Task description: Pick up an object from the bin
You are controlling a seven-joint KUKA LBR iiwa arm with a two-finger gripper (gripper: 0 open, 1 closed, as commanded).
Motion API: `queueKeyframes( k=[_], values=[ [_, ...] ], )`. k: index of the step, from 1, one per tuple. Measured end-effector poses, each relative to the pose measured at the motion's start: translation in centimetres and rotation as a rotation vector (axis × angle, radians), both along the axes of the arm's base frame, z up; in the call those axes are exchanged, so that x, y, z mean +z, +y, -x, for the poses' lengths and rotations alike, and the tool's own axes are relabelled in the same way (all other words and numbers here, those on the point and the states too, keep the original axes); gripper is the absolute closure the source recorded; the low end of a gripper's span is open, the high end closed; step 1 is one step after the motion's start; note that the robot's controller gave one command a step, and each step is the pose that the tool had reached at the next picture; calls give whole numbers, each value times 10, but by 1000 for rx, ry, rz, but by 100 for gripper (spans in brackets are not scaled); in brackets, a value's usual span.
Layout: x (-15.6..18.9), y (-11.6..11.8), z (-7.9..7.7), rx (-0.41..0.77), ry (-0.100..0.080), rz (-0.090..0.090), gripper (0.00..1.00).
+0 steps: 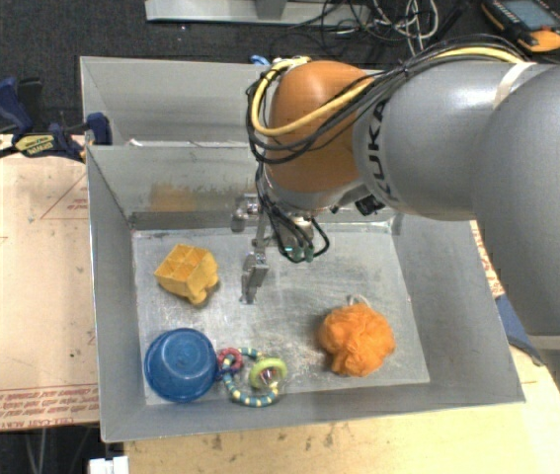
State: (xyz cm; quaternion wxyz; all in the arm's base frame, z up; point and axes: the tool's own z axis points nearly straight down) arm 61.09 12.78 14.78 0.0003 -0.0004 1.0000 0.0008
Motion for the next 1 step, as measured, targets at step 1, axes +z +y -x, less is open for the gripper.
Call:
queueKeyframes(
  k=[1],
  values=[
    [-1,1,-1,2,-1,0,0]
  ],
)
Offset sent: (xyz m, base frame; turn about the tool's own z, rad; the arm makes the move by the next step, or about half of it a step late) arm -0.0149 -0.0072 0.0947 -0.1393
